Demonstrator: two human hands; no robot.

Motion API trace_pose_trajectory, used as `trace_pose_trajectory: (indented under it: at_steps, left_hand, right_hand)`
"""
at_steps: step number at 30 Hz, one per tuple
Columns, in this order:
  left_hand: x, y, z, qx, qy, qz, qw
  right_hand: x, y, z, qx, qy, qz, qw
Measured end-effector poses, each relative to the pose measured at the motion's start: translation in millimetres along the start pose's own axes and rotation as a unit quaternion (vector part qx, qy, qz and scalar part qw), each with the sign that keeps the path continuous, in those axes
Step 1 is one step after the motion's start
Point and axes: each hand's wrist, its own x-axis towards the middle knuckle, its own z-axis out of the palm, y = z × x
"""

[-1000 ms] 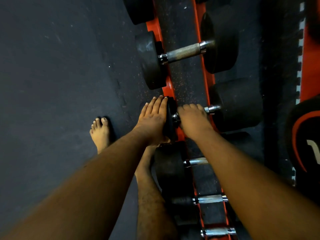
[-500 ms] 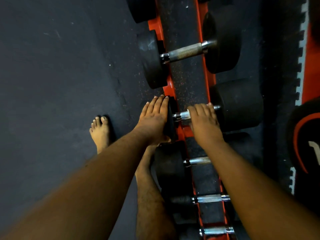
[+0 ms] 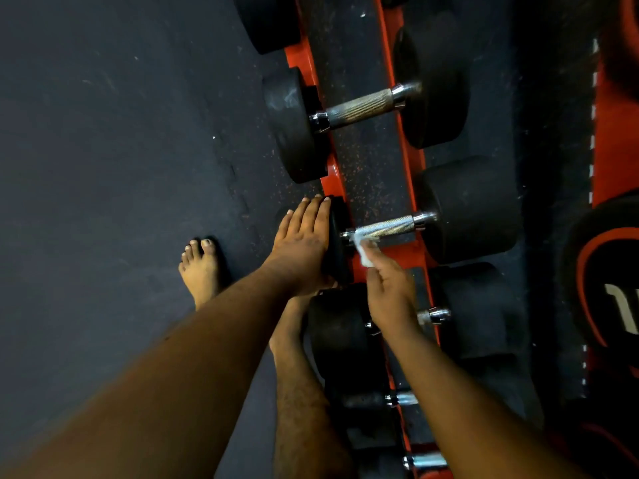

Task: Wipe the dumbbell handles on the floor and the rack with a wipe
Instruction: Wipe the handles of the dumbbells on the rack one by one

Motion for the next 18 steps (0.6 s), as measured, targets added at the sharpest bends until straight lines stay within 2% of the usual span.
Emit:
trace_pose_trajectory:
  at_steps: [1, 2, 4, 5, 6, 8, 10, 12, 15, 16, 18]
  left_hand:
    - [0.0, -0.2, 0.0, 0.001, -0.001, -0.001, 1.000]
    - [0.3, -0.6, 0.4, 0.001, -0.001, -0.002, 1.000]
    - [0.9, 0.1, 0.9, 0.006, -0.003, -0.003, 1.000]
    - [1.1, 0.2, 1.0, 0.007, -0.003, -0.003, 1.000]
    - [1.1, 0.1, 1.4, 0.006, -0.004, -0.004, 1.000]
    - [1.5, 0.0, 1.9, 0.005, -0.005, -0.004, 1.000]
    - [1.3, -1.3, 1.4, 0.006, -0.008, -0.003, 1.000]
    - [1.5, -1.5, 1.6, 0.006, -0.011, -0.001, 1.000]
    - [1.6, -0.4, 0.3, 0.004, -0.014, 0.000, 1.000]
    - [1.4, -0.7, 0.7, 0.003, -0.014, -0.001, 1.000]
    - [1.2, -1.6, 1.5, 0.004, -0.012, -0.002, 1.000]
  right_hand:
    - [-0.8, -5.0, 5.0, 0.115, 0.070, 0.121, 0.984]
    - [2.2, -12.0, 12.3, 0.231, 0.133, 0.233, 0.935]
    - [16.9, -25.7, 25.1, 0.412, 0.204, 0.383, 0.801]
    - [27.6, -32.3, 28.8, 0.472, 0.208, 0.416, 0.749]
    - [37.5, -39.6, 29.4, 0.514, 0.203, 0.433, 0.712]
    - [55.0, -46.7, 18.1, 0.575, 0.217, 0.437, 0.656]
    - [68.2, -46.0, -1.5, 0.621, 0.272, 0.414, 0.607]
    - [71.0, -47.2, -12.5, 0.617, 0.292, 0.399, 0.612]
    - [63.2, -54.5, -1.6, 0.596, 0.207, 0.403, 0.663]
    - [62.7, -58.0, -0.2, 0.594, 0.190, 0.404, 0.669]
    - [72.8, -60.9, -8.6, 0.601, 0.207, 0.402, 0.659]
